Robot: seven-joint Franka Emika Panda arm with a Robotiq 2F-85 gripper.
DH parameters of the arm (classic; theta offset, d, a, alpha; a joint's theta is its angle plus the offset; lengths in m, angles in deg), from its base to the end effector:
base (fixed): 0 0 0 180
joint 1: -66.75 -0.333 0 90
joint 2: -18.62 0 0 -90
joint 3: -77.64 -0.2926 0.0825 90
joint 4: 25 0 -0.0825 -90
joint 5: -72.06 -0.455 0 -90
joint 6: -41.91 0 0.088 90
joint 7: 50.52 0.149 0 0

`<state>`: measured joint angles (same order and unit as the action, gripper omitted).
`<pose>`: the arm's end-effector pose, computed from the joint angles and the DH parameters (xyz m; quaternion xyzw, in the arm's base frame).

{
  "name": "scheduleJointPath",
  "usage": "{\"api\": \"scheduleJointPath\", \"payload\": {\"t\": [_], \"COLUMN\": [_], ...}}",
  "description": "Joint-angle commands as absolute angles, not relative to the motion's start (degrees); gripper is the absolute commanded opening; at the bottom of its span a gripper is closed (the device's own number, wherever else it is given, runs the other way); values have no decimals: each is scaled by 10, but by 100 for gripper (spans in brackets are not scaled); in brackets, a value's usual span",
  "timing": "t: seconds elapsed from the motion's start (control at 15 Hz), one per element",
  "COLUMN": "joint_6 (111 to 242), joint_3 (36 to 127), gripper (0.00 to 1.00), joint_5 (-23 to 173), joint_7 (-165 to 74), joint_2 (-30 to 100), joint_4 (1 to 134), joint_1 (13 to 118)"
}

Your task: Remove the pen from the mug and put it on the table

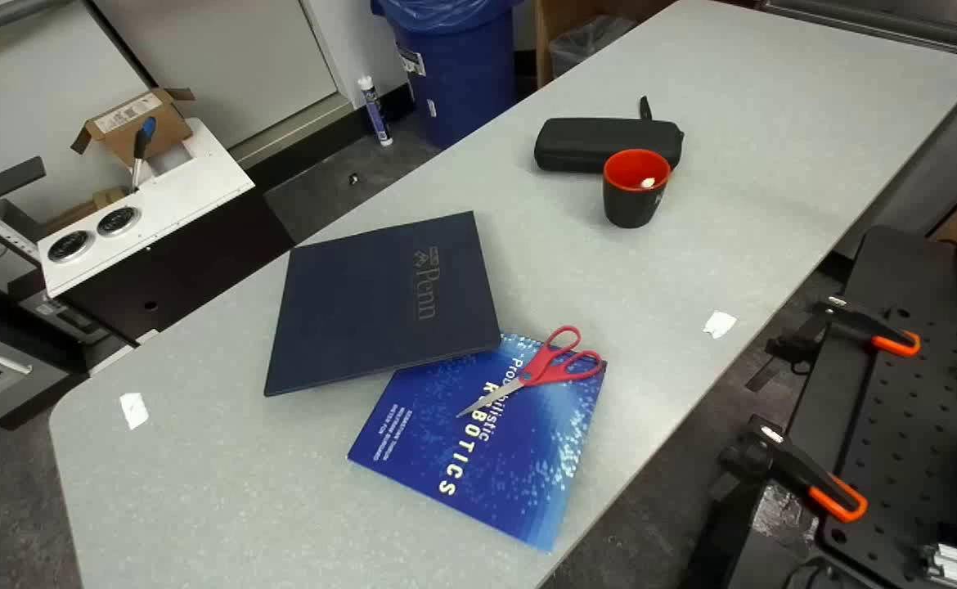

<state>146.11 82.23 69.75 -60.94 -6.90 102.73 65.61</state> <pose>0.5032 -0.0262 0.4707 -0.9974 -0.0597 -0.0208 0.0347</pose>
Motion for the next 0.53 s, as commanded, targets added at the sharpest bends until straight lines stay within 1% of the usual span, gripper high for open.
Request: {"api": "scheduleJointPath", "payload": {"t": [0.0,0.2,0.47], "joint_6": [1460,1460,1522], "joint_3": [819,819,812], "gripper": [100,100,100], "joint_5": [696,696,731], "joint_7": [-611,-611,-573], "joint_2": [-68,-68,-14], "joint_4": [1027,1027,1045], "joint_1": [660,660,678]}}
